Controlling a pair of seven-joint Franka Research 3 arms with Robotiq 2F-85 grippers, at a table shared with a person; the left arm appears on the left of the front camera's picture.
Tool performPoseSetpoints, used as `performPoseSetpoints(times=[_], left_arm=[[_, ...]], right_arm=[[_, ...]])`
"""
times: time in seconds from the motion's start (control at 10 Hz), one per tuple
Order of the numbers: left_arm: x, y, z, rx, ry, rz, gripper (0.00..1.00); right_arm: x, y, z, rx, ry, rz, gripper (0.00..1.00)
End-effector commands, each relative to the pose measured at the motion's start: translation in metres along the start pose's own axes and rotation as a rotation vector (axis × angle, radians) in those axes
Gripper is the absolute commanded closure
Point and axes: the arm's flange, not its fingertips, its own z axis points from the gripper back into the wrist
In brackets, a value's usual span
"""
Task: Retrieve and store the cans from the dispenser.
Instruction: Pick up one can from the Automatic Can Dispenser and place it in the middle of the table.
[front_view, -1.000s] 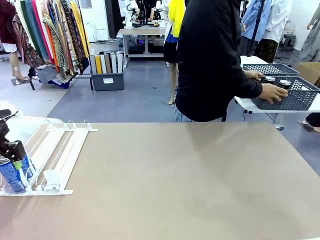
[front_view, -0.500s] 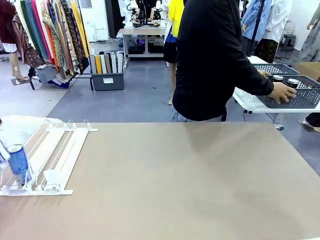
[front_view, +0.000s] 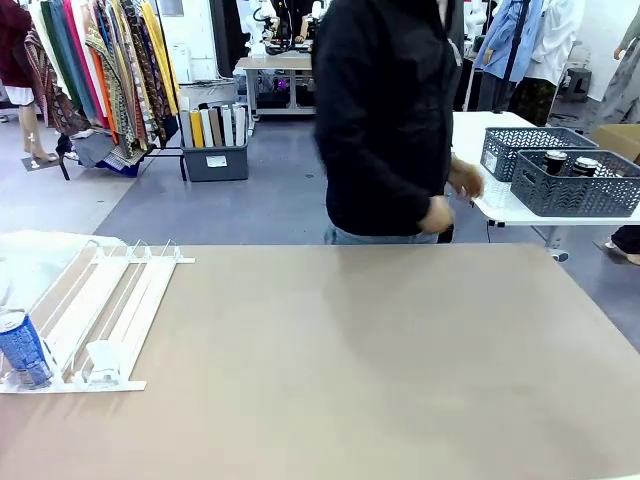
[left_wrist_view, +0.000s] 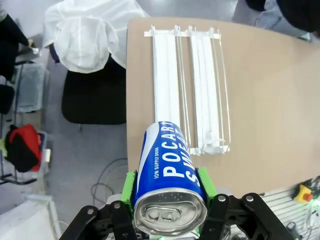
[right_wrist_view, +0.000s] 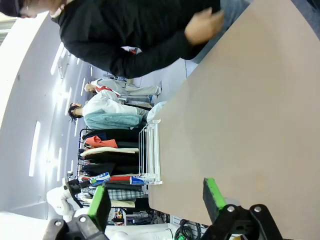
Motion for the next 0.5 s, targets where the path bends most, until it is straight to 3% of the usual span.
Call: performPoseSetpoints(times=[0.0, 0.1, 0.4], left_arm=[[0.005, 0.011, -0.011, -0.055, 0.02, 0.039, 1.0], [0.0, 0.0, 0.0, 0.0, 0.0, 0.0, 1.0], [0.0, 0.0, 0.0, 0.0, 0.0, 0.0, 1.0]], right_arm=[[0.0, 0.003, 0.001, 0.019, -0.006, -0.002, 0.0], [0.0, 0.003, 0.001, 0.019, -0.006, -0.002, 0.0], [0.0, 0.003, 0.001, 0.019, -0.006, -0.002, 0.0]])
